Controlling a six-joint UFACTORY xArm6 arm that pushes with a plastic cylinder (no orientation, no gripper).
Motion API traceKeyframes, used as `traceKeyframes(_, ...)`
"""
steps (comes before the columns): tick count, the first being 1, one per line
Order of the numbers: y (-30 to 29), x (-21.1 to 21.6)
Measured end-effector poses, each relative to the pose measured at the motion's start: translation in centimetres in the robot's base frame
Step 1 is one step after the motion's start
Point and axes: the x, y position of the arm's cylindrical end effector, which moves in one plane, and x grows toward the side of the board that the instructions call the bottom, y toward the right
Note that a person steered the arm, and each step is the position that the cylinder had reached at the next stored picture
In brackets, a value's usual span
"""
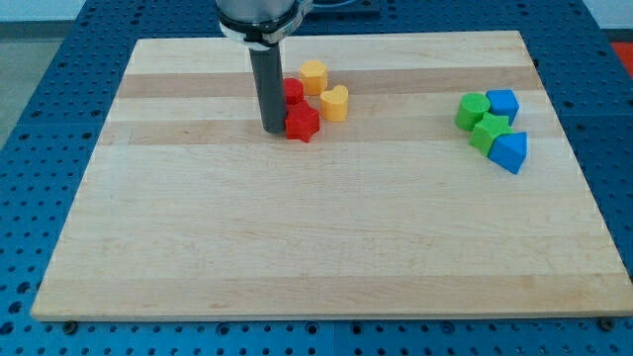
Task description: Place your arm diagonally bottom right to the red star
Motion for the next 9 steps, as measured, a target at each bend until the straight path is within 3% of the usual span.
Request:
traceKeyframes(1, 0.0, 0.0)
traceKeyframes(3, -6.4, 0.3)
traceKeyframes(4, -7.0, 5.2)
traceKeyframes(5, -4.7, 10.6)
traceKeyframes(6, 2.6, 12.6)
traceKeyframes(7, 7.1, 12.3)
traceKeyframes(9, 7.9, 10.7)
